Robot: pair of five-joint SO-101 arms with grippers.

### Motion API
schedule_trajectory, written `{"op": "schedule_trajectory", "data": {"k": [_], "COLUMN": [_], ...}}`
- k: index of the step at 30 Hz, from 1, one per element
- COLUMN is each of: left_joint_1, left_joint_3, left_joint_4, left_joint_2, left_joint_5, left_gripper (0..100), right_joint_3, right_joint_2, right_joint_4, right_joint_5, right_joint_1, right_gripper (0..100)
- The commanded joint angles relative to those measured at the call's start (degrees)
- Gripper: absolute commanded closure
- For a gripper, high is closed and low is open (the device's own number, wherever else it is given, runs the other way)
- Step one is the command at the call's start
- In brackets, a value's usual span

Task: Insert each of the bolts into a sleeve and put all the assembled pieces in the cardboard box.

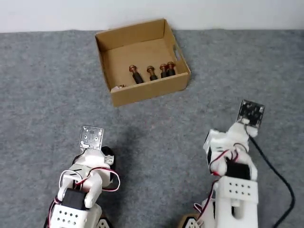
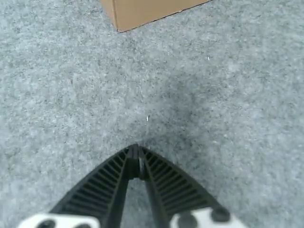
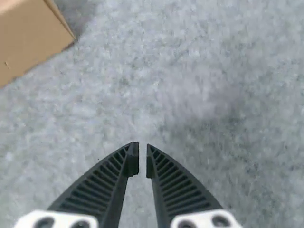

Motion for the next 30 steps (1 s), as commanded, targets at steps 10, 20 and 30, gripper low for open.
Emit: {"op": "schedule_trajectory", "data": {"k": [10,20,30], "left_joint_1": [-0.18,-0.18,-0.18], "left_joint_3": [-0.31,-0.31,-0.31], "left_joint_4": [0.35,0.35,0.35], "left_joint_2": [-0.62,-0.62,-0.62], "left_joint_5": [-0.35,-0.35,-0.35], "left_gripper": [100,100,100], "right_joint_3": [13.01,20.4,20.13], "right_joint_2": [-14.46,-30.46,-40.66], "right_joint_4": [-0.84,4.53,25.36], "right_joint_5": [0.79,8.44,8.7], "right_joint_1": [0.13,-0.22,-1.01], "right_gripper": [99.0,99.0,99.0]}}
